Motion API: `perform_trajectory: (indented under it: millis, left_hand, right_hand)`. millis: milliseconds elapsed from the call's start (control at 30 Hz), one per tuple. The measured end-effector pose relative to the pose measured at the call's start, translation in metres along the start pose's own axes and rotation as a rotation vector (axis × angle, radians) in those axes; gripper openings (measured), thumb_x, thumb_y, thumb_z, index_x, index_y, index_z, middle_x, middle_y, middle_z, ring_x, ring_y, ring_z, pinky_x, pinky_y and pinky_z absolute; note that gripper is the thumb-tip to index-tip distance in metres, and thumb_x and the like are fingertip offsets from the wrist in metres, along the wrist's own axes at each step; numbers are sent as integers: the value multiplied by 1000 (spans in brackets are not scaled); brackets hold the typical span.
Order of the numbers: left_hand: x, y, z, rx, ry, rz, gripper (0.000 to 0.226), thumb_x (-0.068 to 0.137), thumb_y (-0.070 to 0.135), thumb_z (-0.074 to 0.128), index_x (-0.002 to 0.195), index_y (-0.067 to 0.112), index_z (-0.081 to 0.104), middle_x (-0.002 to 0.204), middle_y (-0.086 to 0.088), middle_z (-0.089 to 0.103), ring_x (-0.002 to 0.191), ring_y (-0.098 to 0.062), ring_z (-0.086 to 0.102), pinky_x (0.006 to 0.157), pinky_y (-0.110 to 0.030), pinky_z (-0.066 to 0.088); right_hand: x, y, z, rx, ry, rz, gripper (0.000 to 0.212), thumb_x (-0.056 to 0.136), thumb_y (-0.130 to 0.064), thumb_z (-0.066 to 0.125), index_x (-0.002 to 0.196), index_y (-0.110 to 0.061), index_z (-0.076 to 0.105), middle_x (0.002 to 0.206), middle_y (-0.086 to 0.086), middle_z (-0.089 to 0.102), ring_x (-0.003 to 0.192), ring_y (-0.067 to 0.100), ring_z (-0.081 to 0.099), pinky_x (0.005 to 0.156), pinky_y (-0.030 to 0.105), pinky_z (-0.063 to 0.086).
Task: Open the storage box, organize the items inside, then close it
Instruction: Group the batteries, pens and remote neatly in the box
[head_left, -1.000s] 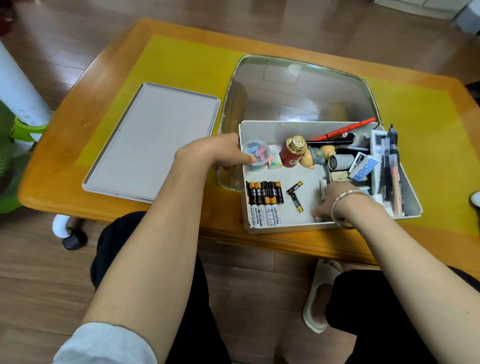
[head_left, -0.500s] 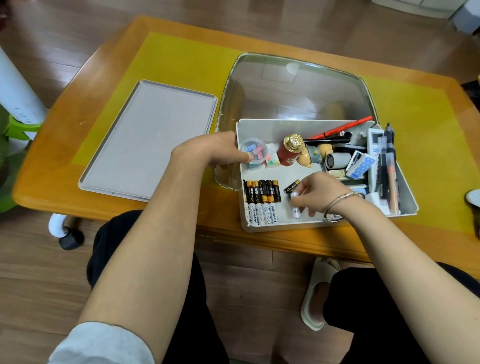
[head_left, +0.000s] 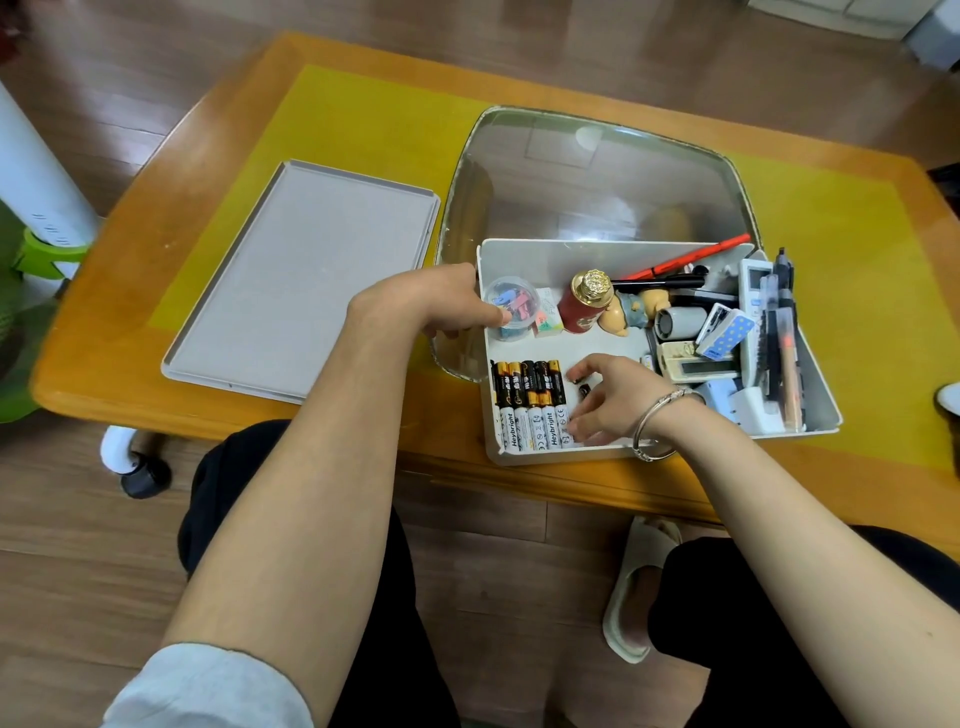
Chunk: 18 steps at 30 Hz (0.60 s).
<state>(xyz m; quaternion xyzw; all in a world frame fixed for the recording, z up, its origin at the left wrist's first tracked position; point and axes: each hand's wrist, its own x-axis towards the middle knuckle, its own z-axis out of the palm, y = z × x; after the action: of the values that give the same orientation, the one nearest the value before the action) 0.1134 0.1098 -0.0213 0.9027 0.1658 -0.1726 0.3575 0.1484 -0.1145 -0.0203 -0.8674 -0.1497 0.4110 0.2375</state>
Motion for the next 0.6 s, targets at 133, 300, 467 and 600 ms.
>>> perform_trajectory:
  millis: [133,300,467,600]
  left_hand:
    - [0,0,0,4,0,-4,58,85,51,62,133,26,42,86,13,51,81,-16,62,58,-25,51]
    - [-1,0,0,-2,1,-5,56,85,51,62,132,25,44,86,13,51,80,-15,61,58,-24,51]
    - [-1,1,0,-4,-4,-2,56,86,49,61,132,24,43,86,11,52,83,-16,62,62,-27,52]
    - [-3,2,-1,1,1,-1,56,87,48,61,134,24,43,87,10,53,91,-20,65,66,-30,54]
  right_hand:
    - [-1,2,-1,-67,-15,-38,65,73,2,75,129,-8,44,85,11,70,76,27,68,77,44,57]
    - [2,4,-1,-129,34,-89,70,73,1,73,134,-15,44,83,8,72,66,18,65,73,36,58]
    - [0,7,-15,-137,57,-113,55,74,-3,75,123,-17,55,74,-2,67,63,16,60,56,25,53]
    - [-6,16,-46,-253,265,-140,26,77,1,67,98,-14,67,67,-5,63,49,1,56,54,11,43]
